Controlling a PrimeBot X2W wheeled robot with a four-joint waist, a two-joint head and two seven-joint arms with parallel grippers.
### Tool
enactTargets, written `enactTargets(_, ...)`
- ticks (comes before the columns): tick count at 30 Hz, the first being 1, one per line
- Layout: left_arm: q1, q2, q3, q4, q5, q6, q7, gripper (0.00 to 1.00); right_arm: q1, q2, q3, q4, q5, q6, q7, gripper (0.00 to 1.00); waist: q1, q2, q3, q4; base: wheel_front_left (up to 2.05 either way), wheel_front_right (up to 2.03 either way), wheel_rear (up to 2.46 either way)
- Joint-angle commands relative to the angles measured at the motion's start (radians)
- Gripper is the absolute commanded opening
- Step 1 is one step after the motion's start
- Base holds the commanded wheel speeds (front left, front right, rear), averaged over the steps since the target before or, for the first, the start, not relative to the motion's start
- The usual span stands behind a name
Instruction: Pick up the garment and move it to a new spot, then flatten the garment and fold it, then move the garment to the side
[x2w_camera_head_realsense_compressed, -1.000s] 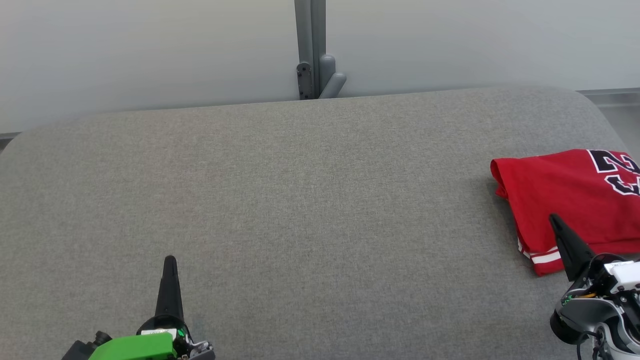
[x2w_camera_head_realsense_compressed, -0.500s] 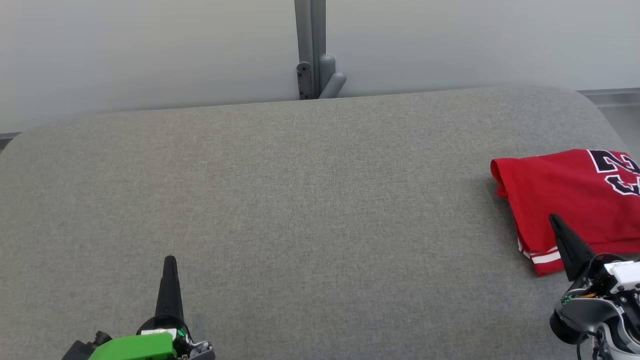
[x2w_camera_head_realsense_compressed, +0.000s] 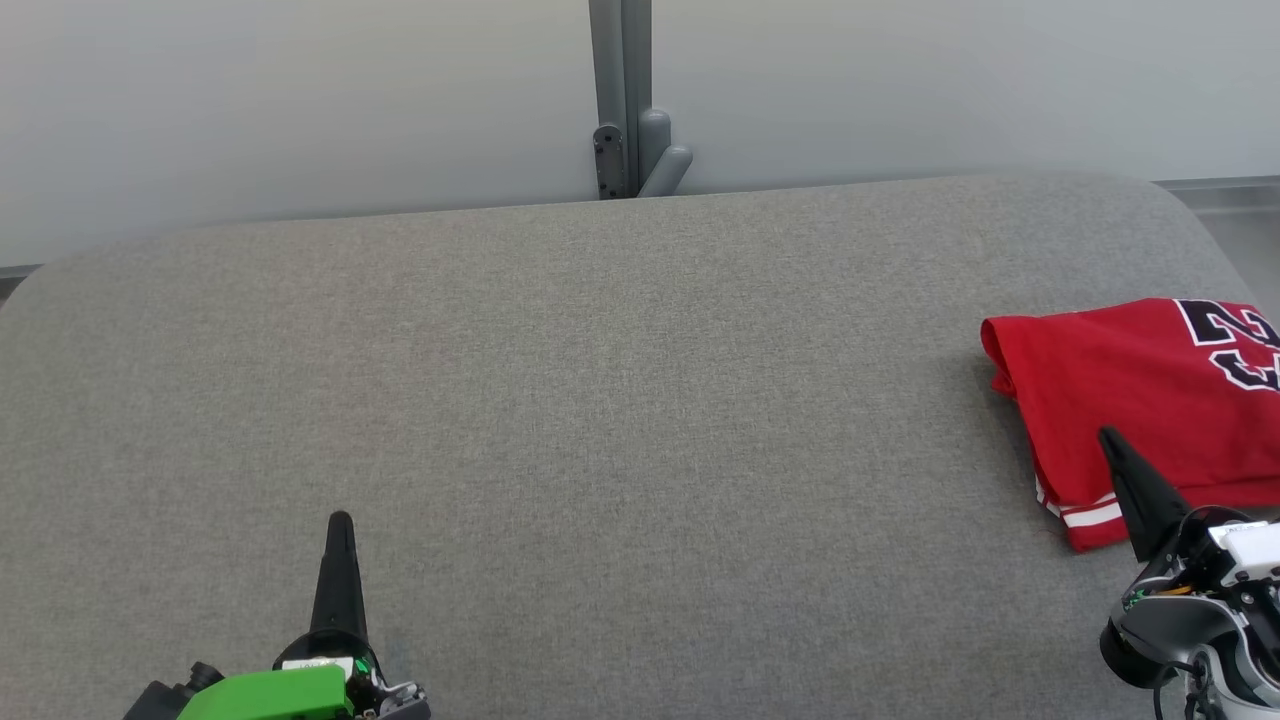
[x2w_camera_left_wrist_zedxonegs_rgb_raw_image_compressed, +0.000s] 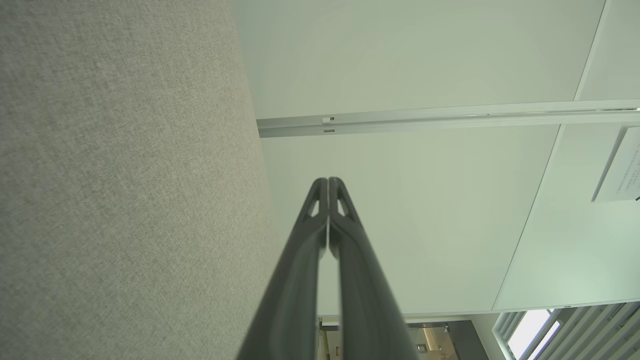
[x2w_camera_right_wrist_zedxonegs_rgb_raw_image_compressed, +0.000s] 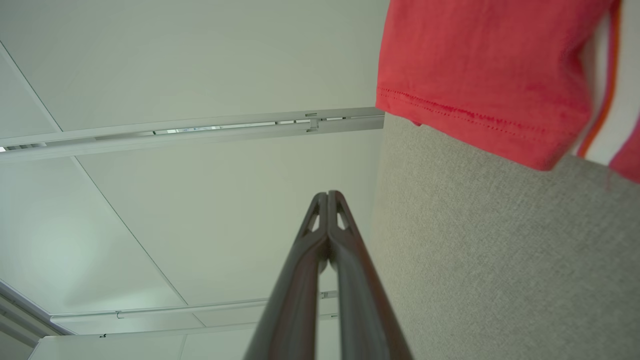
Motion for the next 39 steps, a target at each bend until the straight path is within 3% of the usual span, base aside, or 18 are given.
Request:
enactTargets(1,-0.014,0.0,0.003,0.001,0.0,-0.005,-0.003,0.0,-0.01,0.0,-0.004,0.002,-0.005,0.0,0.004,0.0,0.0,0.0,0.0,0.0,0.0,0.0,0.0)
enactTargets(39,-0.014,0.0,0.003,0.0,0.0,-0.005,-0.003,0.0,-0.011,0.004,-0.009,0.002,-0.01,0.0,0.009,0.0,0.0,0.0,0.0,0.0,0.0,0.0,0.0)
